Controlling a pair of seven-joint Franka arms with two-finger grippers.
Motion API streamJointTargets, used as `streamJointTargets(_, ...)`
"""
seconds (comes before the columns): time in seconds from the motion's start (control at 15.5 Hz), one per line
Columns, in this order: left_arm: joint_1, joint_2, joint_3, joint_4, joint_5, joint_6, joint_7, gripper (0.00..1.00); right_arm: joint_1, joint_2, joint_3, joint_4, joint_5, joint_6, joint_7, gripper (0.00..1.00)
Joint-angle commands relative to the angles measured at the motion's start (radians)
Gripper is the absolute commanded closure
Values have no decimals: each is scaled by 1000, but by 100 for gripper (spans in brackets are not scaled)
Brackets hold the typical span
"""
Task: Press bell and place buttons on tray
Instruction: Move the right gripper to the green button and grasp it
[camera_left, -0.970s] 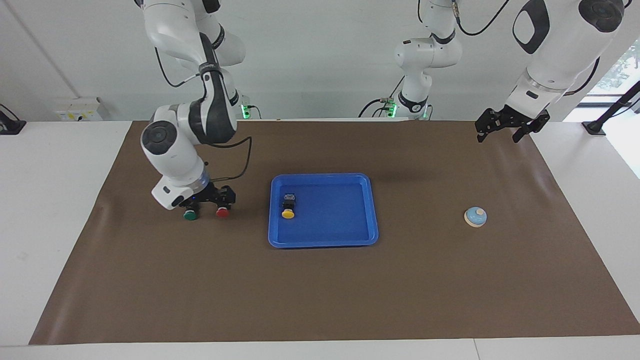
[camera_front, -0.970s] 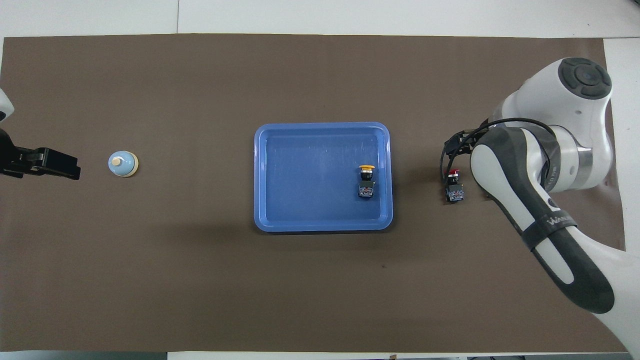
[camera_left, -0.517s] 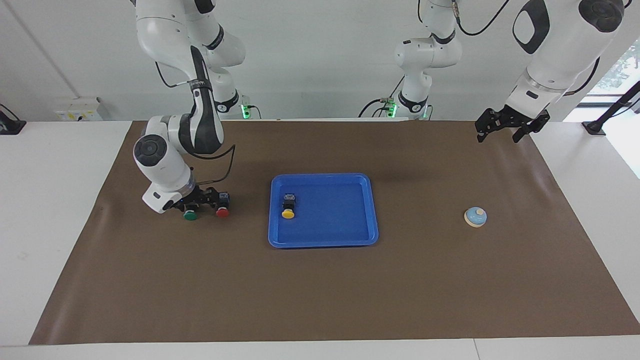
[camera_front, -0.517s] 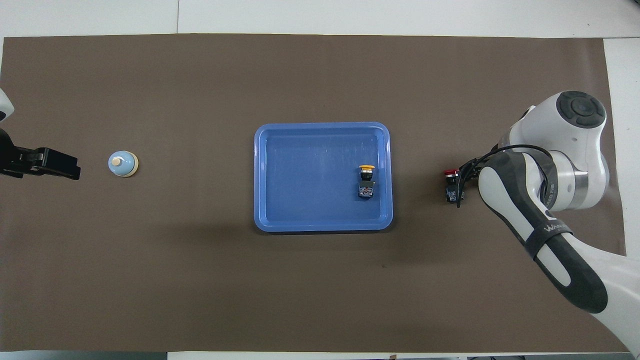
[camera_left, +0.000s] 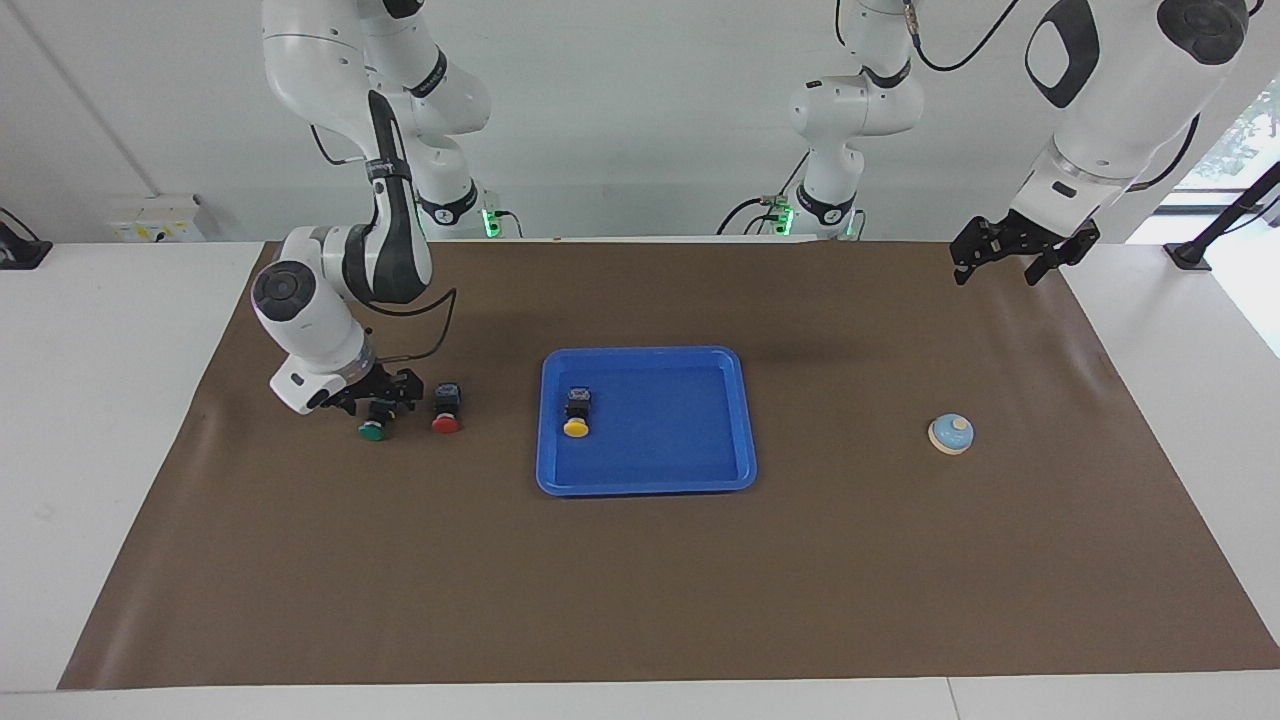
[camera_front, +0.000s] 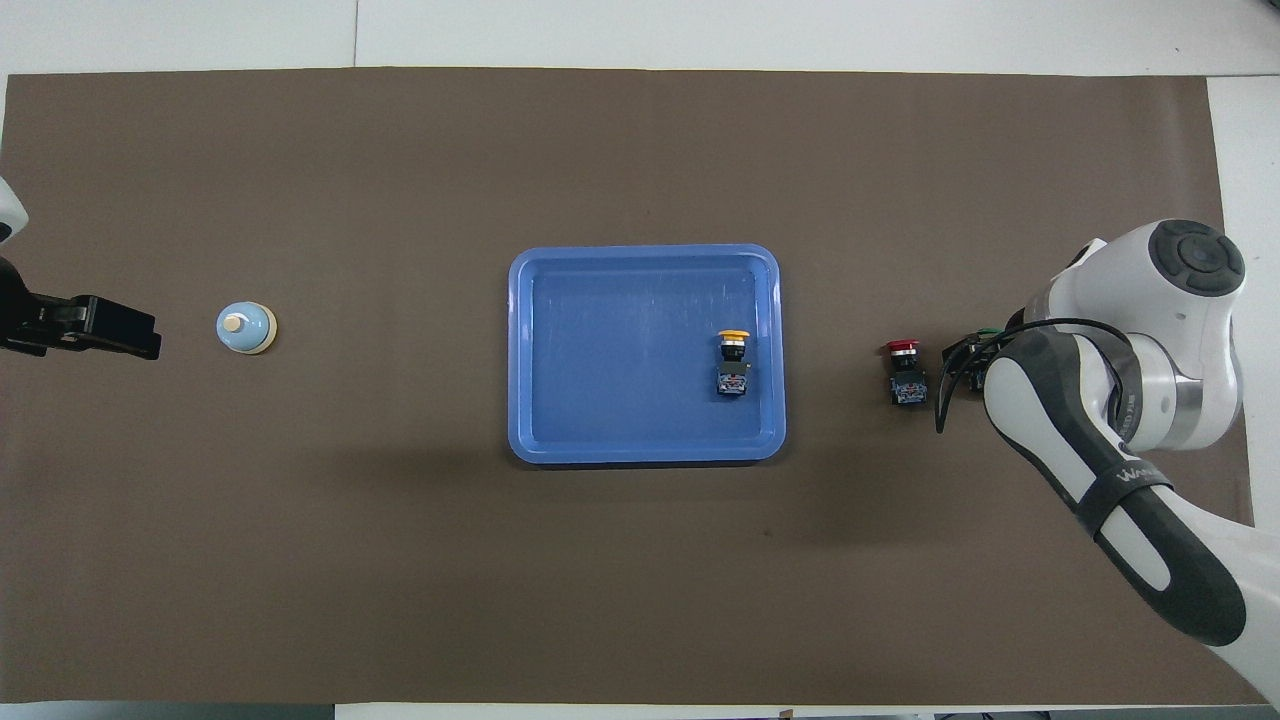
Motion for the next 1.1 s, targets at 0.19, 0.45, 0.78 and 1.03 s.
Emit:
streamJointTargets(0.19,2,-16,-2,-6,7,3,-10,0,-19,-24,13,-40,-13,24,-6,0)
streamJointTargets(0.45,2,-16,-2,-6,7,1,-10,0,-32,-24,13,-56,-13,69,-6,22)
streamJointTargets(0.78,2,-17,-2,-6,7,1,-10,0,-21,-23,15,-42,-13,60,-21,100)
streamJointTargets(1.03,2,-16,-2,-6,7,3,-10,0,49,-20,41,96,-7,-69,-9,100)
